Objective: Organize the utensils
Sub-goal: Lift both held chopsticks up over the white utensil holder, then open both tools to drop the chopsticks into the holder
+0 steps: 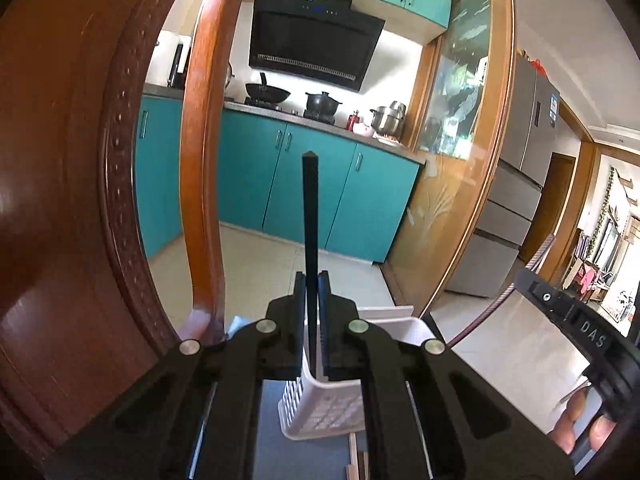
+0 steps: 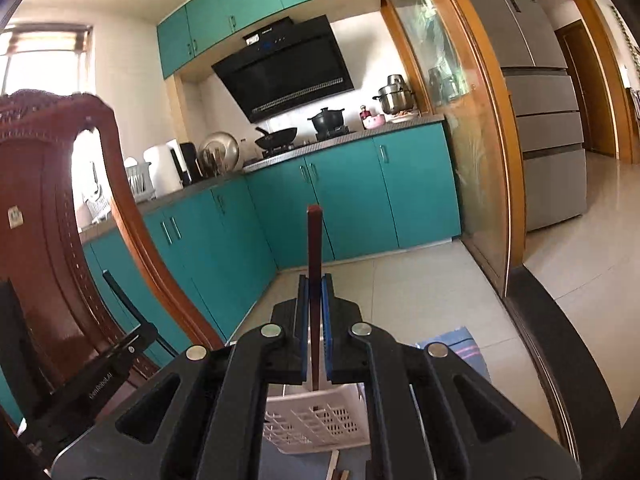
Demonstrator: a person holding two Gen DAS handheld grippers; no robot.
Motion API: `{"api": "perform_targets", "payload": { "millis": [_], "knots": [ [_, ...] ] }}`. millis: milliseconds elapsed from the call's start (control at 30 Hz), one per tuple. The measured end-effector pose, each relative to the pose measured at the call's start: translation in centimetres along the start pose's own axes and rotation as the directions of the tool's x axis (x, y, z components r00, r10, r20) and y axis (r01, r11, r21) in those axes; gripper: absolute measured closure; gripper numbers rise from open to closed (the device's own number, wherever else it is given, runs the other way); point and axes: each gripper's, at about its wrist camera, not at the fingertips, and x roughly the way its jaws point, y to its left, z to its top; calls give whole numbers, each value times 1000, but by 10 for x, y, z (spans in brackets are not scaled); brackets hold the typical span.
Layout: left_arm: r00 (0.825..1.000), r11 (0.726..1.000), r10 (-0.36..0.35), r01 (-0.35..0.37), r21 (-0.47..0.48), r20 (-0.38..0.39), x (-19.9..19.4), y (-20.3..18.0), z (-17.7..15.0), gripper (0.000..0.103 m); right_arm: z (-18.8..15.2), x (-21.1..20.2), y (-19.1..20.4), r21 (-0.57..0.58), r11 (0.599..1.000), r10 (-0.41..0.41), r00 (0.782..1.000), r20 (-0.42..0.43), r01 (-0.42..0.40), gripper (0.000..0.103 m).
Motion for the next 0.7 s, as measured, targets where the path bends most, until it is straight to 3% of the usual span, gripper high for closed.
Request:
{"api": "perform_targets", "payload": {
  "millis": [133, 200, 233, 300, 433, 500, 567, 600, 633, 700],
  "knots": [
    [1000, 999, 3, -3, 41, 1, -1, -2, -5, 92, -8, -9, 2, -15, 1000, -12, 1000, -16, 12, 94],
    [1000, 999, -8, 8, 51, 6, -9, -3, -8, 86, -10, -17, 0, -19, 1000, -17, 1000, -13, 17, 75],
    [1000, 998, -17, 16, 52, 9, -13, -3, -11, 82, -12, -23, 0, -20, 1000, -12, 1000, -8, 12, 71],
    [999, 997, -38, 37, 60, 16, -24, -2, -17, 79, -10, -36, -6, -15, 1000, -7, 1000, 18, 7, 60],
    [994, 991, -99, 95, 90, 35, -47, -6, -31, 78, -15, -83, -32, 33, 999, -48, 987, 154, 43, 54],
    [992, 985, -128, 126, 115, 10, -52, -11, -46, 78, -21, -96, -47, 70, 993, -102, 979, 178, 90, 54],
    [982, 976, -160, 173, 130, -100, -44, -16, -66, 78, -34, -102, -74, 143, 976, -187, 970, 156, 165, 54],
    [962, 974, -166, 194, 114, -218, -28, -17, -81, 78, -38, -99, -83, 160, 969, -209, 971, 120, 189, 54],
    [929, 973, -174, 213, 86, -327, -11, -17, -94, 78, -43, -87, -94, 163, 957, -246, 969, 23, 239, 54],
    [842, 976, -179, 218, 16, -509, 20, -16, -121, 84, -60, -48, -110, 110, 945, -276, 932, -233, 307, 54]
  ]
}}
